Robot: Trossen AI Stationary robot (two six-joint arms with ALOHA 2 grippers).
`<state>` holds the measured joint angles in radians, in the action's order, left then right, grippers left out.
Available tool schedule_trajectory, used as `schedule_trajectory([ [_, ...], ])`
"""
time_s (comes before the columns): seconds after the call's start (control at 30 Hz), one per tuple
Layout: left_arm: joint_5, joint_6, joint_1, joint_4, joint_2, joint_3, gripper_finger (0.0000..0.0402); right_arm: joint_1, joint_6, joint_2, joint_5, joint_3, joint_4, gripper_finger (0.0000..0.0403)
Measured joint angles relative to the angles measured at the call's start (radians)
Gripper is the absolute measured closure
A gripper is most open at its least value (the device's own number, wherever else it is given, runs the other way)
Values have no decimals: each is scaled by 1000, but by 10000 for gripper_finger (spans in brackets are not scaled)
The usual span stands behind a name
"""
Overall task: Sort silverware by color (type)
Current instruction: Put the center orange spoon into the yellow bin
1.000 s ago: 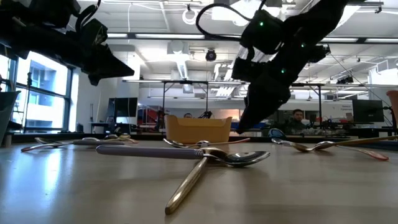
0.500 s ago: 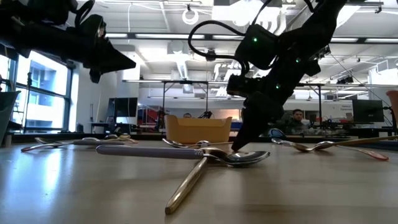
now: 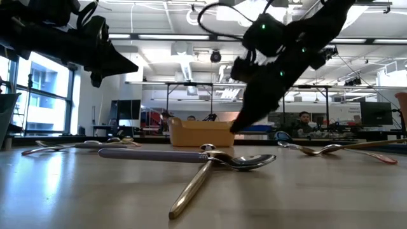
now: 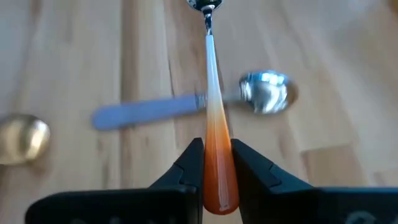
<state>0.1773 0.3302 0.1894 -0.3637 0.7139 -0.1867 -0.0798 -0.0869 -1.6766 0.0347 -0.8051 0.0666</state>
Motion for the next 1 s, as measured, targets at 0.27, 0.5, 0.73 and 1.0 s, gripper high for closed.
schedule_trajectory([
  [0.27,6,-9,0,0,0,0,401,-127,113,80,-67,-233,-274,360],
  [0.5,8,0,-2,1,0,0,401,-333,323,-79,-30,-531,-460,360],
  [0.73,6,-8,-2,1,0,0,401,-471,408,-307,-27,-729,-608,360],
  [1.0,5,-10,-1,2,0,0,401,-524,405,-450,-3,-840,-655,360],
])
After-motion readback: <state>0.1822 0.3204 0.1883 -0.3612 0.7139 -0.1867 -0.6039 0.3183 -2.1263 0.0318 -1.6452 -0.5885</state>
